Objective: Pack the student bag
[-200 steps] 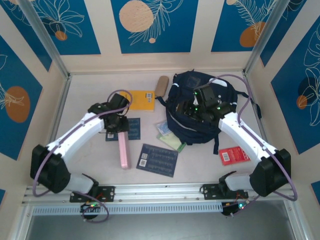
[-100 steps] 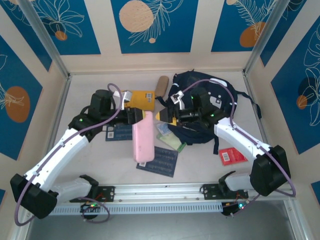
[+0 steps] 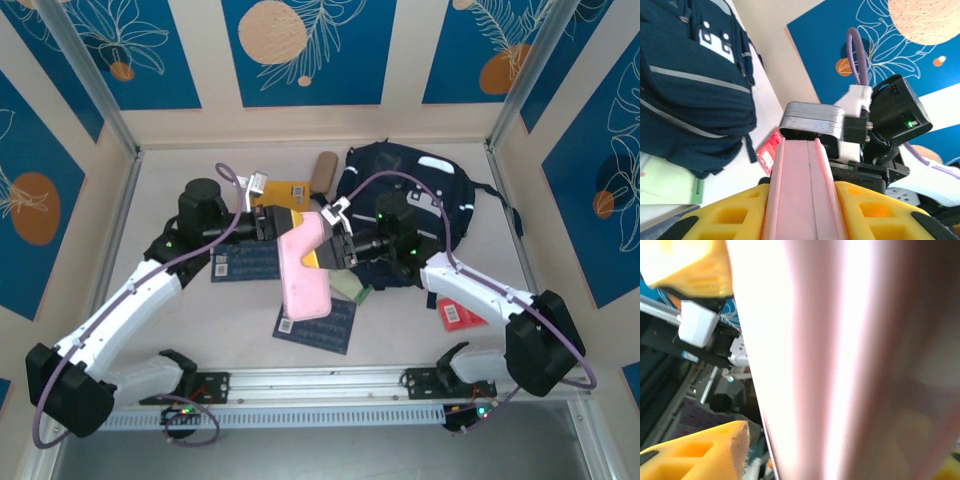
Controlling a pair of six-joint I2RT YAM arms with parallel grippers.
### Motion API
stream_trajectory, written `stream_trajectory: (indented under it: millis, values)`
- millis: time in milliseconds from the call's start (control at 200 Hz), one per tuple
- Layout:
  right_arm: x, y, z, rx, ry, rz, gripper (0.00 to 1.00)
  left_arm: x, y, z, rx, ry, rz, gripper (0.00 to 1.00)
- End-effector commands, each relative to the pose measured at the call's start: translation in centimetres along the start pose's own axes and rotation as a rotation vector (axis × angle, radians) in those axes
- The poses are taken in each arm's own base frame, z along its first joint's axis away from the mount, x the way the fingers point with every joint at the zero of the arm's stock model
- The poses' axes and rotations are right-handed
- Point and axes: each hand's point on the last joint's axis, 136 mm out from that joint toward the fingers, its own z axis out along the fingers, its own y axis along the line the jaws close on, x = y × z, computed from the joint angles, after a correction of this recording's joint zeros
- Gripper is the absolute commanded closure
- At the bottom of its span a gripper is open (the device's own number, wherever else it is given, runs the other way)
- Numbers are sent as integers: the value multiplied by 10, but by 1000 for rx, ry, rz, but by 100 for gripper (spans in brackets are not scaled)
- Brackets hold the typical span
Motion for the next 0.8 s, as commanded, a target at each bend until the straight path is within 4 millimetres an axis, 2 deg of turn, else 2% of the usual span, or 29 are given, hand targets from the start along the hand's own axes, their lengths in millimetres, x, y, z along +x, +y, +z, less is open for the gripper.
stream_trajectory:
  millis: [0, 60, 95, 205, 275, 340, 460, 650, 795]
  values:
    - [-2, 22, -4, -60, -17, -56, 64, -8, -12, 0, 63, -20, 5, 71]
    - [-6, 21, -6, -53, -39, -40, 78, -7, -8, 2, 58, -20, -10, 61]
    - [-8, 21, -8, -50, -55, -31, 83, -6, -5, 2, 57, -20, -22, 52]
    - [-19, 19, -19, -34, -134, 5, 88, -4, -1, 2, 58, -26, -45, 35]
    - [-28, 13, -28, -4, -202, 46, 87, -2, 5, -1, 19, -34, -58, 21]
    - [-34, 9, -36, 22, -250, 70, 85, -1, 11, -4, -24, -46, -56, 13]
    - [-46, 1, -48, 86, -354, 120, 81, 2, 16, -7, -51, -50, -59, 7]
    - [-66, -24, -86, 226, -651, 279, 80, 9, 32, -13, -104, -96, -98, 7]
    - [-73, -32, -103, 262, -804, 356, 81, 15, 37, -9, -98, -123, -131, 8]
